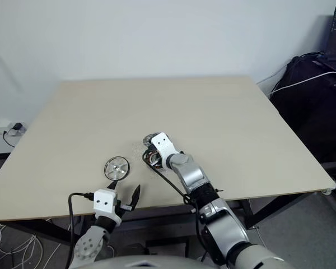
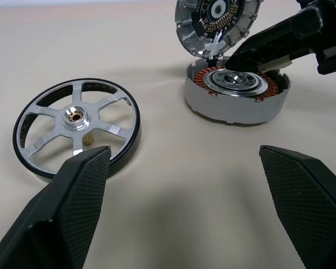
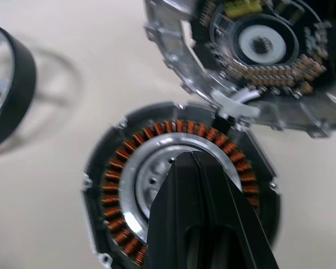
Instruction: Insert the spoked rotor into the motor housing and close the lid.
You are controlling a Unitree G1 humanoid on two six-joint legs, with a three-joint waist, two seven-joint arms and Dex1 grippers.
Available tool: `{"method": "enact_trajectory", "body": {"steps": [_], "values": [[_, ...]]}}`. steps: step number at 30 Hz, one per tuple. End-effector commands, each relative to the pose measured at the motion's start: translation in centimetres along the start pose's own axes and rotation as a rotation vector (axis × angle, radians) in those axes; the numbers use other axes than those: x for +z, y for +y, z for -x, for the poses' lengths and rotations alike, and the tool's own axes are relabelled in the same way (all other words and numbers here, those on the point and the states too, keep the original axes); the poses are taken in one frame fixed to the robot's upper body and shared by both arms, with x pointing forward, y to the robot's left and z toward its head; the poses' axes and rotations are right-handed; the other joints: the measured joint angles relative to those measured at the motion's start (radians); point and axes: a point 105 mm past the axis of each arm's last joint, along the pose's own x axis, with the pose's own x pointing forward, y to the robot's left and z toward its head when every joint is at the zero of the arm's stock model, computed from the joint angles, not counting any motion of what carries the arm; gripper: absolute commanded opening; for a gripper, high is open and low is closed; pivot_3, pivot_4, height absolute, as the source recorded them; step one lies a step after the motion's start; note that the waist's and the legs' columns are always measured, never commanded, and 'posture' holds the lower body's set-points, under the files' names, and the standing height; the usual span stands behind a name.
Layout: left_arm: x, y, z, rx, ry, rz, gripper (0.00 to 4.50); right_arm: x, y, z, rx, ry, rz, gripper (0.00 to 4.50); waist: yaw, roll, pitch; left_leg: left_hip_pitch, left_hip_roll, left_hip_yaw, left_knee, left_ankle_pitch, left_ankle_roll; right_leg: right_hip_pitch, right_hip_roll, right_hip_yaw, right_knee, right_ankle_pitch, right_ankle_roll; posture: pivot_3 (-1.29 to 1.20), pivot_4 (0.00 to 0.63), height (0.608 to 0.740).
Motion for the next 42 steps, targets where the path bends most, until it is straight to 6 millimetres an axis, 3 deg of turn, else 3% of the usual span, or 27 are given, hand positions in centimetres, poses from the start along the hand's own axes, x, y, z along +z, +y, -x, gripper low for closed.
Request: {"method": "enact_trajectory", "body": {"steps": [1, 42], "values": [[1.3, 0.0, -0.3, -0.001, -0.053, -0.004, 4.5, 1.3, -0.5, 0.2, -0.021, -0.053, 0.006, 0.01, 0.0, 0.0, 0.0, 0.0, 0.0, 0.0, 0.0, 0.0, 0.0, 0.0, 0.0, 0.0, 0.0, 0.0, 0.0, 0.0, 0.0, 0.74], [1.1, -0.2, -0.1, -0.007, -0.043, 0.006, 4.5, 0.3, 1.0, 0.0, 0.028, -0.026, 0.006, 0.01, -0.001, 0.0, 0.0, 0.0, 0.0, 0.0, 0.0, 0.0, 0.0, 0.0, 0.0, 0.0, 0.0, 0.0, 0.0, 0.0, 0.0, 0.74]]}}
